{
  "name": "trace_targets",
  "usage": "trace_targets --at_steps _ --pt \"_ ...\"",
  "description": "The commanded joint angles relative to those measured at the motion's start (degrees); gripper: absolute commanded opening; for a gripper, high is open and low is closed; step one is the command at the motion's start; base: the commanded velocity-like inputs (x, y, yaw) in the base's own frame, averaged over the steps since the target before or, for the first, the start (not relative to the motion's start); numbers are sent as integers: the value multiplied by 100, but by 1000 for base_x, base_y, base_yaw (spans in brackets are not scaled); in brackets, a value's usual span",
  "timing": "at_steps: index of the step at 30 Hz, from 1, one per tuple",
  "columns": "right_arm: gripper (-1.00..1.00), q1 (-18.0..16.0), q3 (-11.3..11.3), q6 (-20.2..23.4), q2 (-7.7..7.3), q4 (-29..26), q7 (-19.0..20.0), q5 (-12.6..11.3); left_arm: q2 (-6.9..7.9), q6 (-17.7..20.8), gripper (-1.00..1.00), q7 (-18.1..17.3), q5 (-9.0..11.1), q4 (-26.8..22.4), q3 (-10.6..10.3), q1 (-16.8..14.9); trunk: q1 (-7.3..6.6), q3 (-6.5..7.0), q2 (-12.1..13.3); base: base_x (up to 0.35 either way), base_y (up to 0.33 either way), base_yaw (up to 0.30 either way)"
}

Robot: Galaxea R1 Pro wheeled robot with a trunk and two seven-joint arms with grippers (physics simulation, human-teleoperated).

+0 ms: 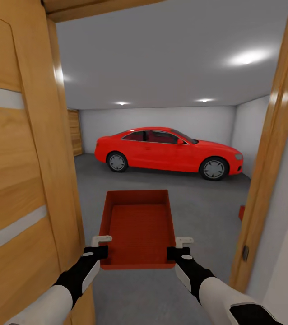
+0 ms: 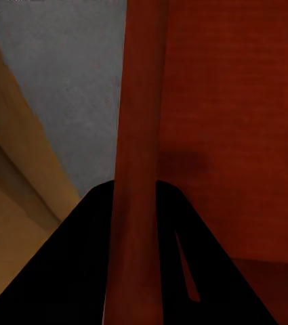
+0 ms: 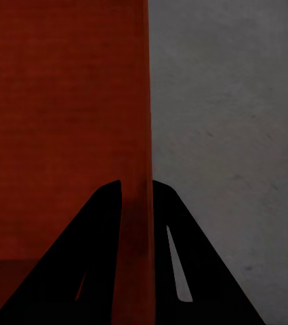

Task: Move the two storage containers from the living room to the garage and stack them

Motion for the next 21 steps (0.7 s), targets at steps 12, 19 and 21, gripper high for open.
trace_targets --at_steps 12,19,21 --pt "-100 -7 -219 -321 -228 -15 -230 85 17 40 -100 449 34 -2 422 2 4 -2 -5 177 147 -241" --pt "-100 -6 -219 -321 -228 -15 -230 84 17 40 -100 456 27 -2 422 3 4 -2 -5 21 16 -243" --pt "-100 -6 -219 -321 -228 -15 -230 85 17 40 -100 457 26 -2 422 3 4 -2 -5 2 2 -243"
